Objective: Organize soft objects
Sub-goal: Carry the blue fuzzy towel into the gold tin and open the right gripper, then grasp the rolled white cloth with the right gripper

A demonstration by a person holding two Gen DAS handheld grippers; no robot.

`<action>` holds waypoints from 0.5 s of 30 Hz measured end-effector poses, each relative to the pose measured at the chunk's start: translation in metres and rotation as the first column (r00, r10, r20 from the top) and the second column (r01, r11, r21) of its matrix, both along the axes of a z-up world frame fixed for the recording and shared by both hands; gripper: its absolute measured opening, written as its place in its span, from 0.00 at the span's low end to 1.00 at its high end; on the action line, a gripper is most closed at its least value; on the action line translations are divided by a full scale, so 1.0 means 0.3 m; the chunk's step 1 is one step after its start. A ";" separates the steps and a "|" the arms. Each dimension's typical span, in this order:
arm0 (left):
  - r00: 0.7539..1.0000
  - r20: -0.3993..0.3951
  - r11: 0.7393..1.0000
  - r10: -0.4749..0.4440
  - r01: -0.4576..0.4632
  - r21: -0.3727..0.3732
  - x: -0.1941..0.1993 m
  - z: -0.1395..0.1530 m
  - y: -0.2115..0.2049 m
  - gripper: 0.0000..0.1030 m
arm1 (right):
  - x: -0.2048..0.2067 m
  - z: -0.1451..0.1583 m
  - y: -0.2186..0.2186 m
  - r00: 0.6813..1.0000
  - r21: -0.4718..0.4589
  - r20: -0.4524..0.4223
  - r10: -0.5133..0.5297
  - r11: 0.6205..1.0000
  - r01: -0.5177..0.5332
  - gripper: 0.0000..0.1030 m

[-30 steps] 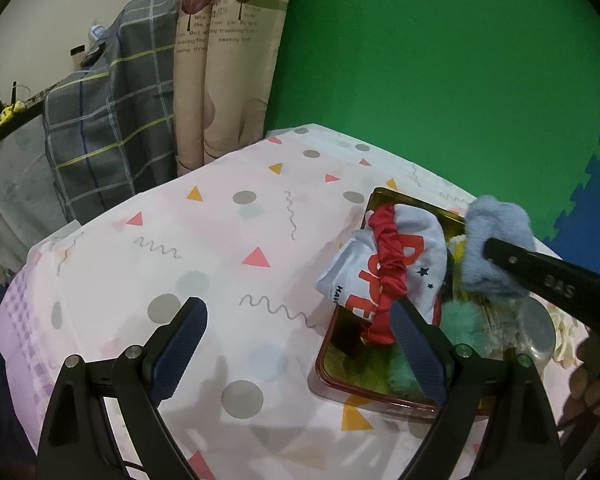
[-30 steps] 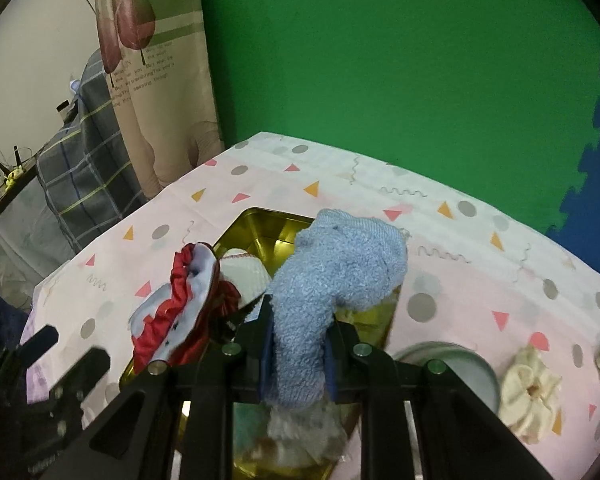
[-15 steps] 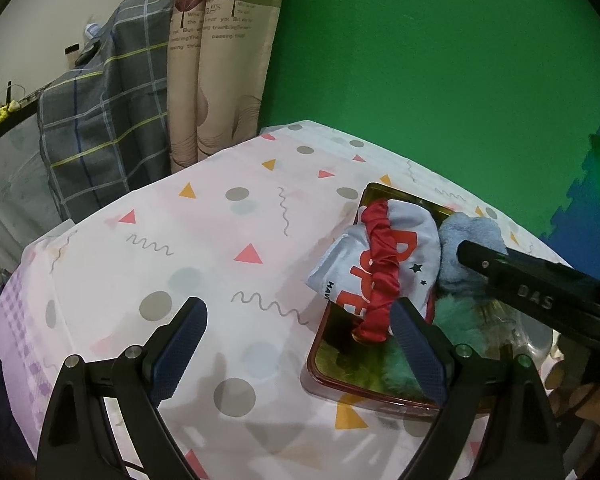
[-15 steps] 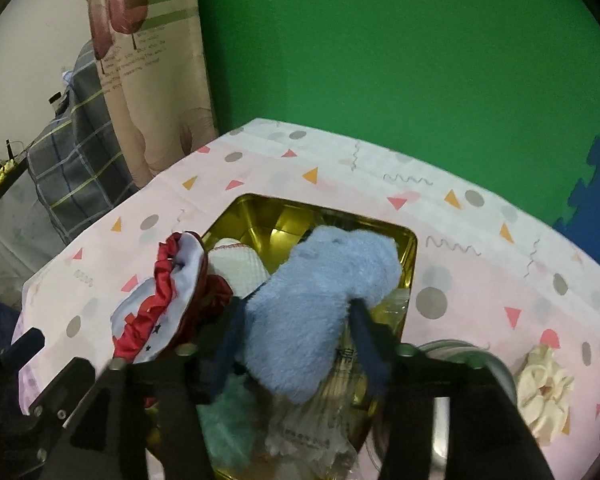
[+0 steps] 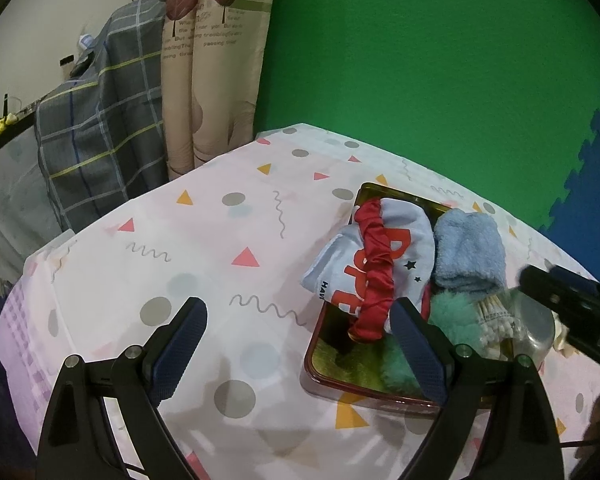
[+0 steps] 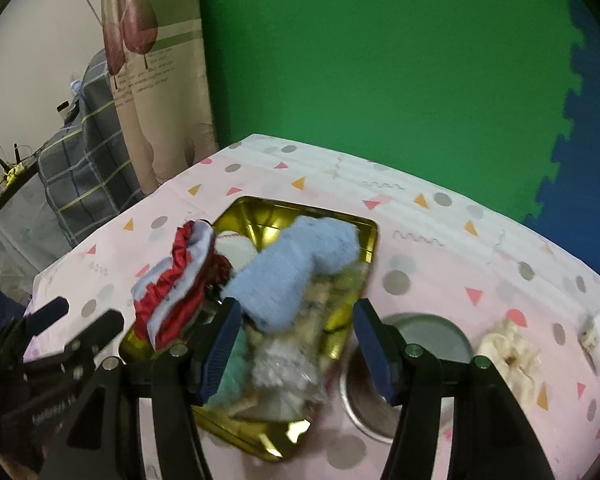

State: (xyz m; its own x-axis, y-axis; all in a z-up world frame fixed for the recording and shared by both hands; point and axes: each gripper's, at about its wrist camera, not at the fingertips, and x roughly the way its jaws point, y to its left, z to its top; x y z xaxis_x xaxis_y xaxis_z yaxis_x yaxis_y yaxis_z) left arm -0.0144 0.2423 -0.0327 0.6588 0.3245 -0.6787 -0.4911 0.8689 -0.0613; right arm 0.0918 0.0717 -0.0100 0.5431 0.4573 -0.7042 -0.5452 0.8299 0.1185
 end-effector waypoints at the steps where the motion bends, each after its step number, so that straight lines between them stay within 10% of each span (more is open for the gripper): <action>1: 1.000 0.000 1.000 -0.002 0.002 0.005 0.000 0.001 -0.003 0.88 | -0.006 0.002 -0.026 1.000 0.008 -0.003 -0.009 1.000 0.009 0.58; 15: 0.998 -0.020 0.995 -0.056 0.057 0.081 0.009 0.004 -0.061 0.88 | -0.051 -0.087 -0.554 0.959 -0.010 -0.027 -0.283 0.959 0.282 0.58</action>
